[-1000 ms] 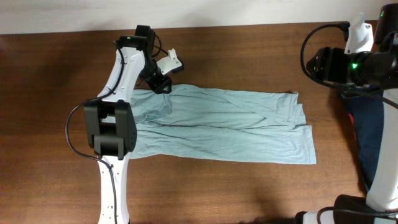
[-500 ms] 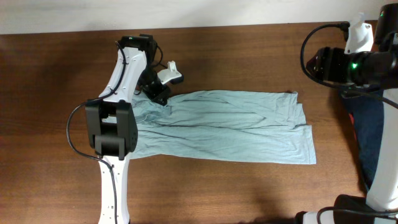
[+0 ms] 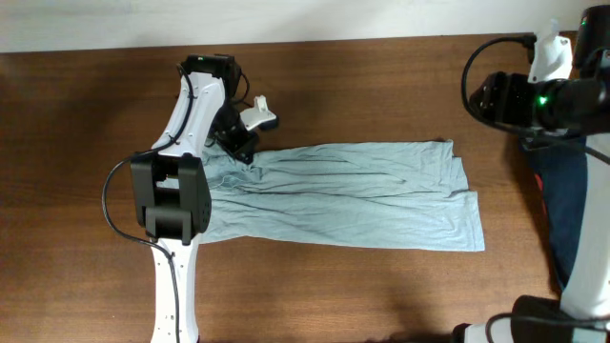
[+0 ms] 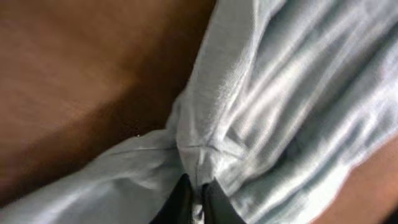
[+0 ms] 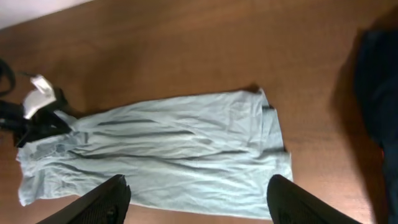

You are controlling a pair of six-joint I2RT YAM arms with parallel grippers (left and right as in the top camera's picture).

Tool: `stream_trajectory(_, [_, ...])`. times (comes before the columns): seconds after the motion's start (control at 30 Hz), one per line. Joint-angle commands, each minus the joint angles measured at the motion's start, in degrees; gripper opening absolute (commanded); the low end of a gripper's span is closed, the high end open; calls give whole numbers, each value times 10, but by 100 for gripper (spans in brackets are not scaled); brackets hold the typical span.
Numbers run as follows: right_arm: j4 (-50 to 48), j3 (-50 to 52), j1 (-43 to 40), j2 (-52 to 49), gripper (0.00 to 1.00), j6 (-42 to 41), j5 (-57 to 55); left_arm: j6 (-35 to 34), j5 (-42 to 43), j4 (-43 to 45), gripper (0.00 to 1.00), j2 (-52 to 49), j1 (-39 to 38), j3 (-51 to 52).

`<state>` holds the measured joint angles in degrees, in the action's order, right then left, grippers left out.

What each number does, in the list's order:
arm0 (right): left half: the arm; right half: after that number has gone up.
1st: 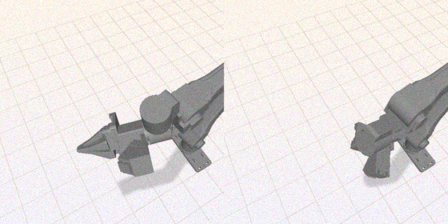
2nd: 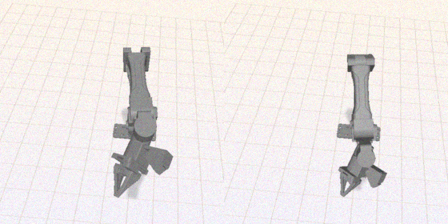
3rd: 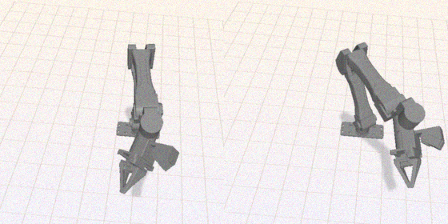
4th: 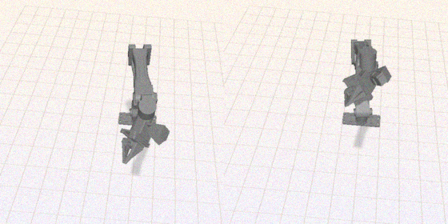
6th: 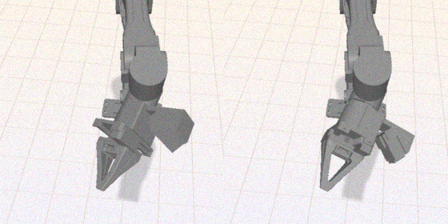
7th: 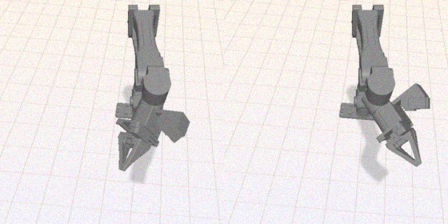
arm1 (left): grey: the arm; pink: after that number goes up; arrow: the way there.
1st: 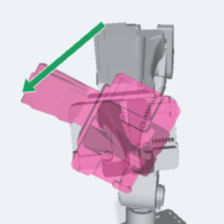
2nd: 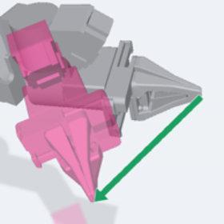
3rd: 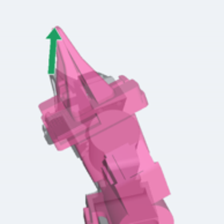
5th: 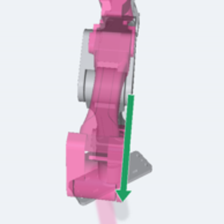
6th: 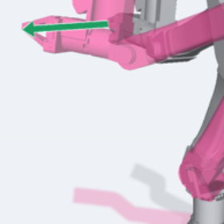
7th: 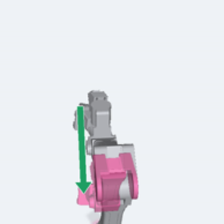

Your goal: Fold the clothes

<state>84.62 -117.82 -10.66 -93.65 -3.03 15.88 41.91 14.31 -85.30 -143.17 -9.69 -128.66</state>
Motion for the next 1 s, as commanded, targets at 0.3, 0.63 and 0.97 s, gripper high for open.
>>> stream_trajectory(0.3, [15,3,2,-57,69,-17,-28,-112,-52,36,7,45,0,-13])
stream_trajectory(0.63, [16,3,2,-57,69,-17,-28,-113,-63,-1,2,116,-16,-12])
stream_trajectory(0.97, [16,3,2,-57,69,-17,-28,-110,-82,-46,15,116,-35,47])
